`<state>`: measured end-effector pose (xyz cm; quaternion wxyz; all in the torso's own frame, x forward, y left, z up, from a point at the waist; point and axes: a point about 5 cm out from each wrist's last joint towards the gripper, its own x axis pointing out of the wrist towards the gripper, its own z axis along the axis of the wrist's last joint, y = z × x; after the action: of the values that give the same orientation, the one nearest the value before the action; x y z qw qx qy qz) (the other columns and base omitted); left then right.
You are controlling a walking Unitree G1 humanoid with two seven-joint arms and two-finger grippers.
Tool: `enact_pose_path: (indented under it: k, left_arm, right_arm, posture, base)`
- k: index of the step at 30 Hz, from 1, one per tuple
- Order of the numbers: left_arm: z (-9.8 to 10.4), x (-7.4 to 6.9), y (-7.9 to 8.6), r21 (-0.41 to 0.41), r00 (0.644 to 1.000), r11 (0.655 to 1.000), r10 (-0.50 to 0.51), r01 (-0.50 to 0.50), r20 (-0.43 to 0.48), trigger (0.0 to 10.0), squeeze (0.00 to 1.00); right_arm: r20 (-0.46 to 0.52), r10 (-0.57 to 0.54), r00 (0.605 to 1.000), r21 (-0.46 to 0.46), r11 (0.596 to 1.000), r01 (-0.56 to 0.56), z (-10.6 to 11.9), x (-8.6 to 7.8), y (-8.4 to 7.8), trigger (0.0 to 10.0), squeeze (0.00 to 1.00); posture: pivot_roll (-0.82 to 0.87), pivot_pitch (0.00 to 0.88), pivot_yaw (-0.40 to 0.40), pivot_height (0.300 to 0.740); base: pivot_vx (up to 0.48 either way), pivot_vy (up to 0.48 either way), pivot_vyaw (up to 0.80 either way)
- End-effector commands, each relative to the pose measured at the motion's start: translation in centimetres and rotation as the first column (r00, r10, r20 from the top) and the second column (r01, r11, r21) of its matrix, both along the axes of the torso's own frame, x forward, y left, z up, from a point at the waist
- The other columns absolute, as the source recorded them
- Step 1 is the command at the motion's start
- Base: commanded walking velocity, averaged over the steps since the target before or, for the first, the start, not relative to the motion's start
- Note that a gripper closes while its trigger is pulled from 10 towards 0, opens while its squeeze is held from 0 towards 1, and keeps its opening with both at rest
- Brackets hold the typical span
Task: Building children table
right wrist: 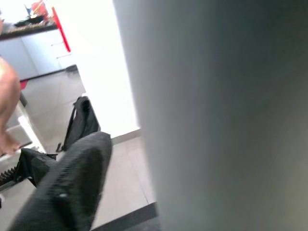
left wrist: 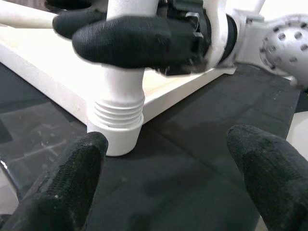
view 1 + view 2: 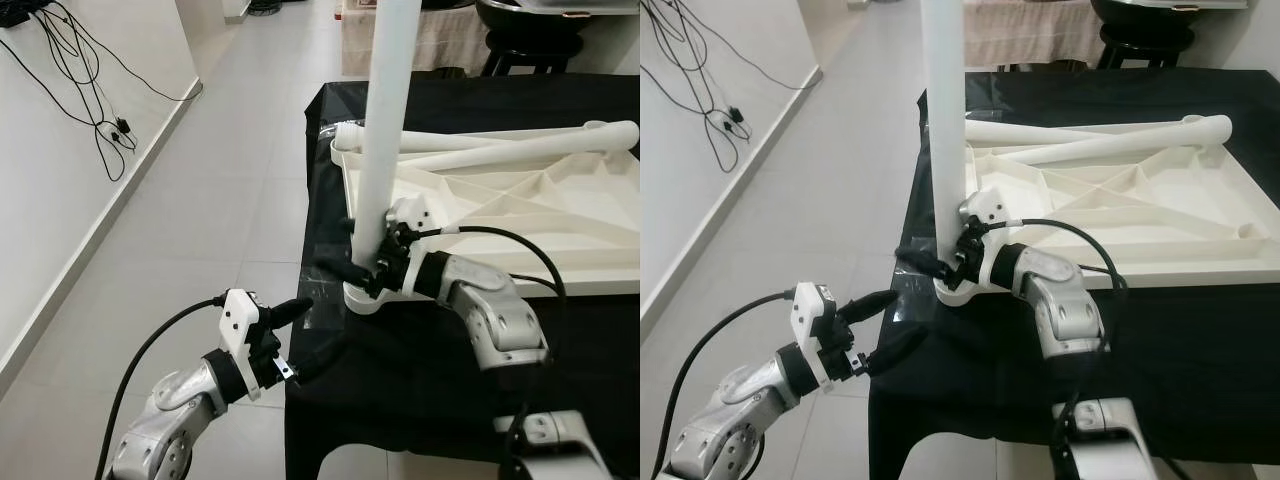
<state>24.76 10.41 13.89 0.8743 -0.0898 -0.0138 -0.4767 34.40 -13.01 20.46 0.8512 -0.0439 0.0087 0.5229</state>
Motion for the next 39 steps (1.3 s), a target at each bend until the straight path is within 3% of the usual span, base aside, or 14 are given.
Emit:
enact_pose_path:
  k: [1,9,14,16,17,19,20,21,23,30,31,34,35,39]
  left_arm:
    - [-0.6,-0.3,0.1,0.014,1.000,1.000,0.012,-0.012,-0.016,10.0,0.00]
    - [-0.7,-0.6,0.0,0.014,1.000,1.000,0.015,-0.015,-0.016,10.0,0.00]
    - [-0.7,-0.8,-0.1,0.010,1.000,1.000,0.015,-0.014,-0.015,10.0,0.00]
    - [-0.6,-0.9,0.0,0.012,1.000,1.000,0.020,-0.020,-0.006,10.0,0.00]
    - [-0.5,-0.9,0.2,0.020,1.000,0.999,0.027,-0.027,0.003,10.0,0.00]
    - [-0.5,-0.9,0.2,0.020,1.000,0.999,0.027,-0.027,0.003,10.0,0.00]
    - [-0.5,-1.0,0.3,0.031,0.999,0.999,0.035,-0.036,0.013,10.0,0.00]
    - [-0.5,-1.0,0.3,0.031,0.999,0.999,0.035,-0.036,0.013,10.0,0.00]
    - [-0.4,-1.1,0.8,0.057,0.997,0.996,0.065,-0.067,0.038,10.0,0.00]
    - [-0.4,-1.6,1.6,0.072,0.992,0.990,0.117,-0.120,0.044,10.0,0.00]
    - [-0.5,-2.0,1.7,0.077,0.992,0.990,0.119,-0.122,0.034,10.0,0.00]
    - [-0.6,-2.3,1.8,0.079,0.993,0.990,0.118,-0.120,0.028,10.0,0.00]
    - [-0.8,-2.5,1.7,0.080,0.993,0.990,0.116,-0.117,0.020,10.0,0.00]
    - [-0.9,-2.3,1.4,0.081,0.995,0.992,0.096,-0.097,0.012,10.0,0.00]
  right_arm:
    - [-0.019,0.159,0.987,0.004,0.987,-0.159,0.1,-0.1,1.3,0.0,0.00]
    - [-0.049,0.210,0.976,-0.007,0.978,-0.211,-0.1,0.4,0.3,0.0,0.00]
    - [-0.061,-0.039,0.997,-0.031,0.999,0.037,-2.1,0.5,-1.1,0.0,0.00]
    - [-0.096,-0.316,0.944,-0.082,0.948,0.309,-4.9,-0.3,-1.7,0.0,0.00]
    - [-0.121,-0.523,0.844,-0.116,0.851,0.512,-6.4,-0.9,-2.1,0.0,0.00]
    - [-0.121,-0.523,0.844,-0.116,0.851,0.512,-6.4,-0.9,-2.1,0.0,0.00]
    - [-0.150,-0.684,0.714,-0.150,0.730,0.667,-7.9,-2.6,-2.7,0.0,0.00]
    - [-0.150,-0.684,0.714,-0.150,0.730,0.667,-7.9,-2.6,-2.7,0.0,0.00]
    - [-0.130,-0.820,0.557,-0.184,0.572,0.799,-8.4,-5.2,-4.0,0.0,0.00]
    - [-0.036,-0.885,0.463,-0.159,0.463,0.872,-7.2,-5.0,-5.9,0.0,0.00]
    - [-0.032,-0.893,0.449,-0.155,0.448,0.880,-6.9,-4.7,-6.1,5.5,0.00]
    - [-0.033,-0.896,0.443,-0.153,0.442,0.884,-6.7,-4.5,-6.1,5.5,0.00]
    - [-0.050,-0.876,0.480,-0.104,0.482,0.870,-6.0,-4.0,-5.5,10.0,1.00]
    - [-0.072,-0.801,0.594,-0.038,0.597,0.801,-4.6,-3.1,-4.0,10.0,1.00]
  posture:
    - [0.03,0.111,0.030,0.740]
    - [0.03,0.111,0.029,0.740]
    - [0.03,0.124,0.020,0.740]
    - [0.03,0.130,0.018,0.740]
    - [0.02,0.137,0.021,0.740]
    - [0.02,0.137,0.021,0.740]
    - [0.02,0.139,0.026,0.740]
    - [0.02,0.139,0.026,0.740]
    - [0.00,0.137,0.046,0.740]
    - [0.00,0.136,0.051,0.740]
    - [0.00,0.135,0.055,0.740]
    - [0.00,0.135,0.055,0.740]
    - [0.00,0.136,0.060,0.740]
    - [0.01,0.135,0.058,0.740]
  base:
    - [0.000,0.000,0.00]
    - [0.000,0.000,0.00]
    - [0.000,0.000,0.00]
    - [0.000,0.000,0.00]
    - [0.000,0.000,0.00]
    - [0.000,0.000,0.00]
    - [0.000,0.000,0.00]
    - [0.000,0.000,0.00]
    - [0.000,0.000,0.00]
    - [0.000,0.000,0.00]
    - [0.000,0.000,0.00]
    - [0.000,0.000,0.00]
    - [0.000,0.000,0.00]
    - [0.000,0.000,0.00]
